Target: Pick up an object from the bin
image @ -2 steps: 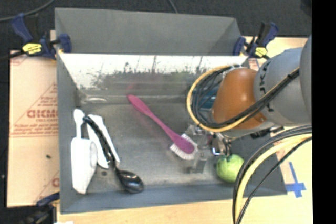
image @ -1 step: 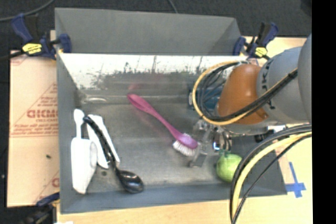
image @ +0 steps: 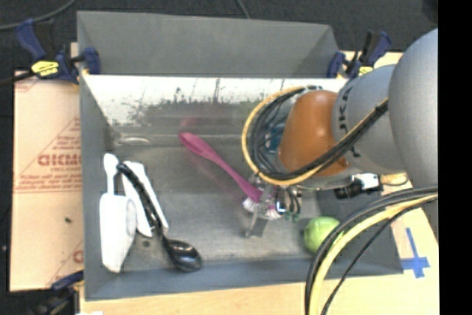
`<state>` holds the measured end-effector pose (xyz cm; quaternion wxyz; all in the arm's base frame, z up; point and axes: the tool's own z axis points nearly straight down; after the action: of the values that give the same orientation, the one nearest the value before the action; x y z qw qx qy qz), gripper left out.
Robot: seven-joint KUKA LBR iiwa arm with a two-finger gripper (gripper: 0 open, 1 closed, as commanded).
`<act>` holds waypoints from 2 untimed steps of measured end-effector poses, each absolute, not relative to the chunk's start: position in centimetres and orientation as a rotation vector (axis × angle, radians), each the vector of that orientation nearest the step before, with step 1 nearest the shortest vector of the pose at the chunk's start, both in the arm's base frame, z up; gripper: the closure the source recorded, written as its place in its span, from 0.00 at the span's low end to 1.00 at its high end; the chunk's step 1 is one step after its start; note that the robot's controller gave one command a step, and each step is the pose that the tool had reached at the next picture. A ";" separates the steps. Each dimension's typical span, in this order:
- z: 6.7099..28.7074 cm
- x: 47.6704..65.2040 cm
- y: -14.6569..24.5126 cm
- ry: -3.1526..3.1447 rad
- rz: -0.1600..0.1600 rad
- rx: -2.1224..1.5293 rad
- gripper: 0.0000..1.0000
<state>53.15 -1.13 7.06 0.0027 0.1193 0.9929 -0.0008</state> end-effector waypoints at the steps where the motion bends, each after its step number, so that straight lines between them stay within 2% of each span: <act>1: 7.0 50.2 -1.1 3.079 0.000 0.576 1.00; 2: 7.0 50.2 -1.1 3.079 -0.001 0.574 1.00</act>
Offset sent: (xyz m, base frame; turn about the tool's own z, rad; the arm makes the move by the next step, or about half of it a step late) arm 0.0000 0.0000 0.0000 0.0000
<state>50.16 -1.08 6.99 0.0046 0.1832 0.9831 -0.0002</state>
